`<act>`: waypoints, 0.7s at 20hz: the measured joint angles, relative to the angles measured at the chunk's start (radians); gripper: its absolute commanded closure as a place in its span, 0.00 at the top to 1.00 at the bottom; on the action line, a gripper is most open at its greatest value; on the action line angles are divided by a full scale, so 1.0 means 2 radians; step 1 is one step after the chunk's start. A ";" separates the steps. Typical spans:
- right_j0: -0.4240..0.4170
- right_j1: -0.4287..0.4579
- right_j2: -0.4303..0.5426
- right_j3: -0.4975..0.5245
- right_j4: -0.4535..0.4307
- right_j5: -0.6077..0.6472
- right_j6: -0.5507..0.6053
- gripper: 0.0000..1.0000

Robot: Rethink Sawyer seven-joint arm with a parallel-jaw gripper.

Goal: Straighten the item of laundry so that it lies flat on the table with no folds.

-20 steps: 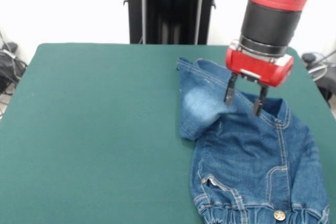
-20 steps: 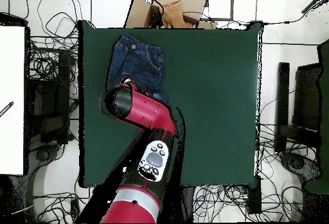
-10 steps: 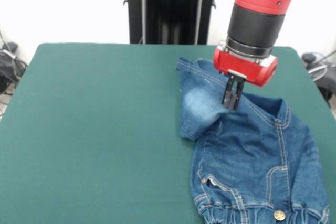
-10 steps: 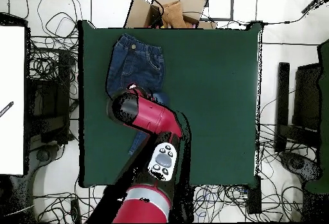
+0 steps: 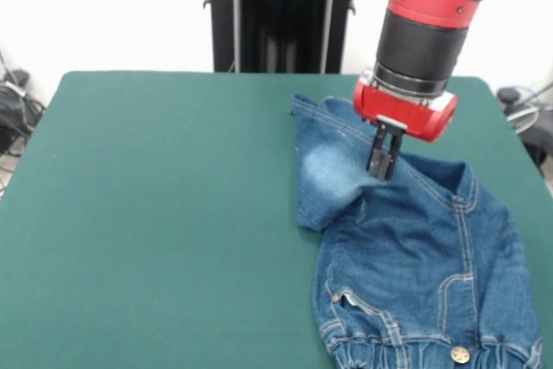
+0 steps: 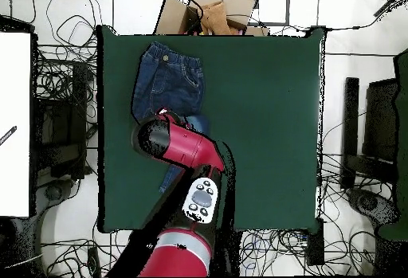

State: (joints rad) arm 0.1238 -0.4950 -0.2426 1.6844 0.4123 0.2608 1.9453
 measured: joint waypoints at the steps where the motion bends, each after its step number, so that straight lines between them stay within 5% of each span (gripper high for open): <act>1: 0.000 0.000 0.000 0.000 0.000 0.000 0.000 0.00; 14: -0.005 0.022 0.012 -0.006 -0.002 -0.013 0.000 0.00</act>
State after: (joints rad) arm 0.1129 -0.4517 -0.2192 1.6726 0.4076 0.2352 1.9453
